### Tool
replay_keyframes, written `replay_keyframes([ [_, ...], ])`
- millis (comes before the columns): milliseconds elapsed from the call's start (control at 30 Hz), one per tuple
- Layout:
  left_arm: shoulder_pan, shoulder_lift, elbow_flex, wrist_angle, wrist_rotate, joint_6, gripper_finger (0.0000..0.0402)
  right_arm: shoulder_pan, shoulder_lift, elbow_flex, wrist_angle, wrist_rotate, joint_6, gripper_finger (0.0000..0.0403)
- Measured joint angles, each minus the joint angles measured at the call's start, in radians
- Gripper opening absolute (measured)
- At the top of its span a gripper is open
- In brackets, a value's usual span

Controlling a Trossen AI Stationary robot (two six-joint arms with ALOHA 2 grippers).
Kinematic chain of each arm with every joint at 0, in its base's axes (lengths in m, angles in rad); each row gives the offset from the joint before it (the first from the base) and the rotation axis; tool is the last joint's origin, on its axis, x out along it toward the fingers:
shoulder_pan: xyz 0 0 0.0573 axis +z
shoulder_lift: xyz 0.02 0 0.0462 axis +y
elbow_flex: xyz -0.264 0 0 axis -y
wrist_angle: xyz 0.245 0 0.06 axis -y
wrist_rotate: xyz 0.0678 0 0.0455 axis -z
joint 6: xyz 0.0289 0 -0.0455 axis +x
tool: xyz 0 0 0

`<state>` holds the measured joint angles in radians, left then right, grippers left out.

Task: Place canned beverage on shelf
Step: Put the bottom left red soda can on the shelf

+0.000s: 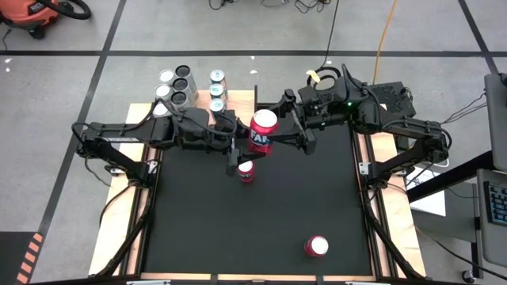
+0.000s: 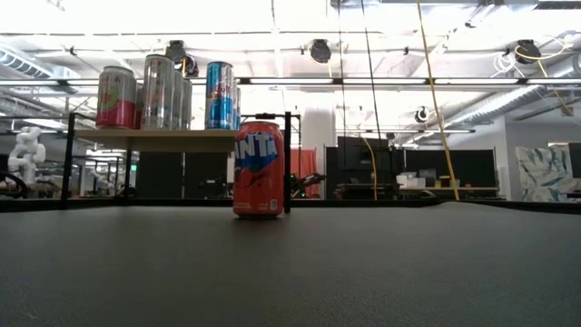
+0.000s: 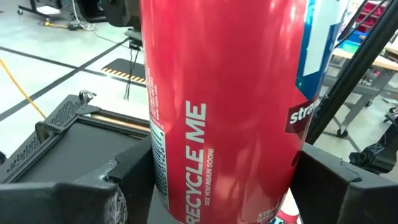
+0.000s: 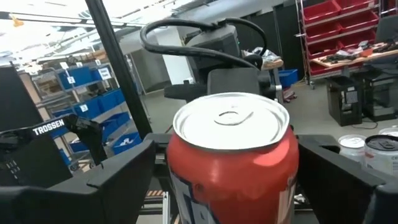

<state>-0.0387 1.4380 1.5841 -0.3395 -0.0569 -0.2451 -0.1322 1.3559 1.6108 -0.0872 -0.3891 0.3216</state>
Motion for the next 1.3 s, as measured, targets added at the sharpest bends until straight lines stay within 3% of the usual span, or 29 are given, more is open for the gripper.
replay_keyframes([
  [533,-0.001,0.042,-0.002,0.012,-0.077,-0.007,0.0285,-0.027,0.000,0.002,-0.082,-0.004,-0.060,0.0350],
  [1300,-0.001,0.058,-0.002,0.017,-0.064,-0.008,0.0285,-0.023,0.001,0.002,-0.179,-0.002,-0.070,0.0350],
])
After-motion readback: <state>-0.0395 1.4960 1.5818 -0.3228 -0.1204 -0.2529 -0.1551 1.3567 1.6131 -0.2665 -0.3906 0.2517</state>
